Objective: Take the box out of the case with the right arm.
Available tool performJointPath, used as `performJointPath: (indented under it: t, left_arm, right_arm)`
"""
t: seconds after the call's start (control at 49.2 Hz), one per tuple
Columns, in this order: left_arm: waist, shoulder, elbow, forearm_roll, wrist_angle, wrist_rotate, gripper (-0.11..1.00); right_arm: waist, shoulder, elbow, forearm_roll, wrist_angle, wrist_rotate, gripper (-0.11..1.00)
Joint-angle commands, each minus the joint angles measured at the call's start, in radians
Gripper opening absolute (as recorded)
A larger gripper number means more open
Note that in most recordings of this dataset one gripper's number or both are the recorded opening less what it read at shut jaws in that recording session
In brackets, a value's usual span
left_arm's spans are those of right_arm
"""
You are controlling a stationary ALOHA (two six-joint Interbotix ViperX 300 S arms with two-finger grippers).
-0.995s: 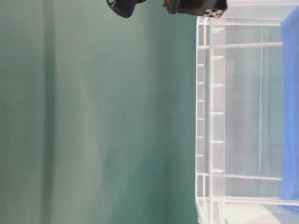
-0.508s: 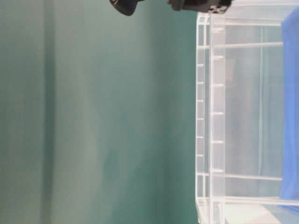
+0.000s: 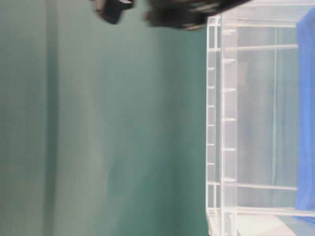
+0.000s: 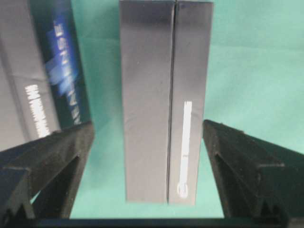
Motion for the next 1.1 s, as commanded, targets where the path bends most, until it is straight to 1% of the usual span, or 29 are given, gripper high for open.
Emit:
performJointPath:
  t: [0.0, 0.081, 0.223, 0.345, 0.467, 0.752, 0.914, 1.077]
  left_arm:
    - [-0.003, 0.003, -0.011, 0.003, -0.005, 0.002, 0.00]
    - [-0.003, 0.003, -0.011, 0.003, -0.005, 0.002, 0.00]
    - [-0.003, 0.003, -0.011, 0.003, -0.005, 0.000, 0.00]
    - [-0.003, 0.003, -0.011, 0.003, -0.005, 0.000, 0.00]
    - [-0.003, 0.003, -0.011, 0.003, -0.005, 0.000, 0.00]
    - [-0.003, 0.003, -0.011, 0.003, -0.005, 0.000, 0.00]
    - [-0.003, 0.003, -0.011, 0.003, -0.005, -0.002, 0.00]
    - [-0.003, 0.003, -0.011, 0.003, -0.005, -0.003, 0.00]
  right_arm:
    - [-0.003, -0.052, -0.071, -0.012, 0.086, -0.006, 0.90]
    - [-0.003, -0.071, -0.127, -0.026, 0.190, -0.023, 0.90]
    - [-0.006, -0.091, -0.210, -0.051, 0.324, -0.064, 0.90]
    - [-0.012, -0.092, -0.264, -0.057, 0.397, -0.092, 0.90]
    - [-0.020, -0.092, -0.290, -0.057, 0.433, -0.104, 0.90]
    - [-0.021, -0.103, -0.268, -0.064, 0.442, -0.115, 0.90]
    - [-0.018, -0.164, -0.193, -0.064, 0.420, -0.112, 0.90]
    - [-0.006, -0.261, -0.084, -0.063, 0.380, -0.095, 0.90]
